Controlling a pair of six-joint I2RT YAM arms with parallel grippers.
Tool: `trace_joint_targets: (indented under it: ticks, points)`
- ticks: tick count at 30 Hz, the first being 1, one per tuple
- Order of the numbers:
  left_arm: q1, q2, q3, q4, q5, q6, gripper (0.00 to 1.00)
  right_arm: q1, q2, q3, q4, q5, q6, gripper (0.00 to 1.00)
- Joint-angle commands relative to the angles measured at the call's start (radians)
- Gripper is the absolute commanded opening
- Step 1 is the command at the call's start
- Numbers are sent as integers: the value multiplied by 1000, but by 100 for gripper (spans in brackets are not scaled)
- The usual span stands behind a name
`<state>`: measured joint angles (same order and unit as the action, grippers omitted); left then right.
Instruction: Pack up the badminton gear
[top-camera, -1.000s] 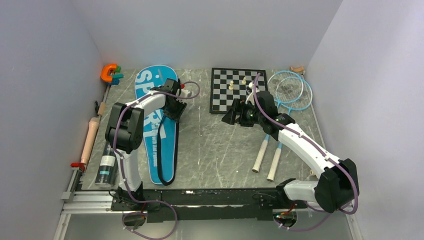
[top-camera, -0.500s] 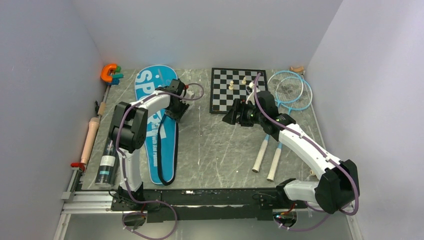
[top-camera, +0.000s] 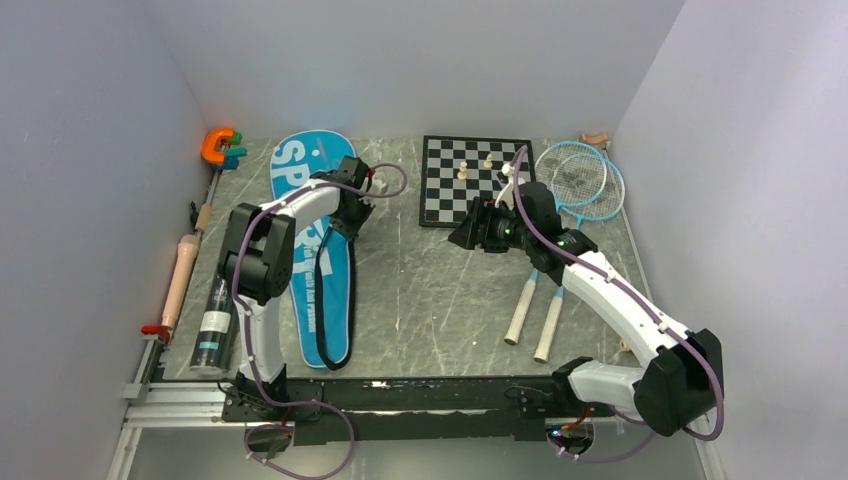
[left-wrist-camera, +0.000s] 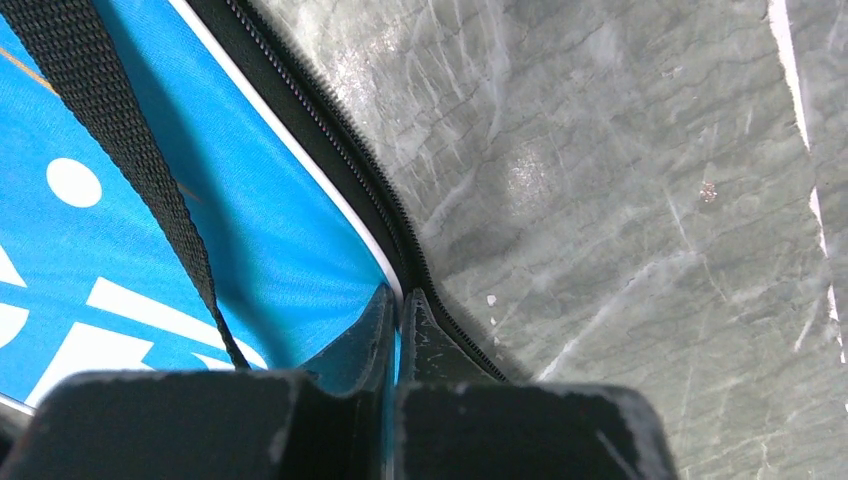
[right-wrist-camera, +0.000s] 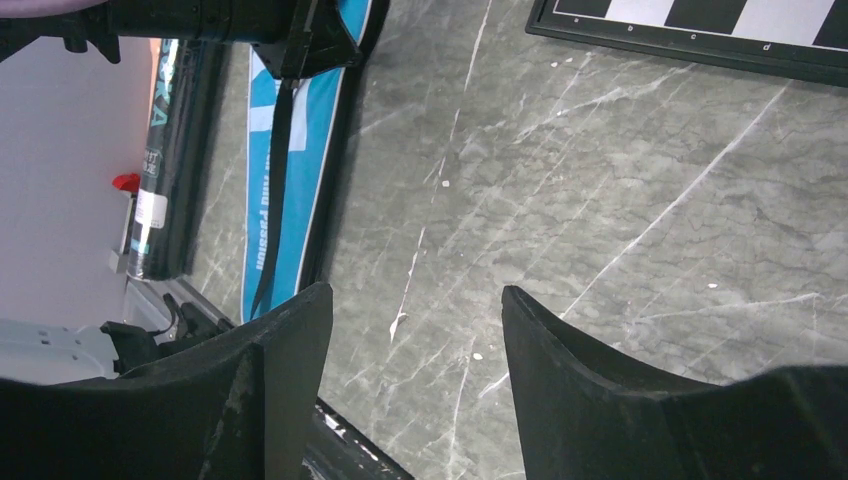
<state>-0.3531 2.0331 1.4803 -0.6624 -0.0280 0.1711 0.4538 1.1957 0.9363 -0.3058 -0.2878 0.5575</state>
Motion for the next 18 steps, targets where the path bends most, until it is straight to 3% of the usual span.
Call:
trace_joint_targets:
  ticks: [1, 9, 18]
  points:
    - [-4, -42, 26, -45, 101, -10, 0, -3, -27, 2, 9, 12, -8, 66]
    - [-4, -252, 123, -180, 333, -38, 0, 0, 34, 50, 31, -23, 1, 69]
    - [5, -397, 23, -188, 456, -57, 0, 101, 237, 166, 131, -49, 42, 78]
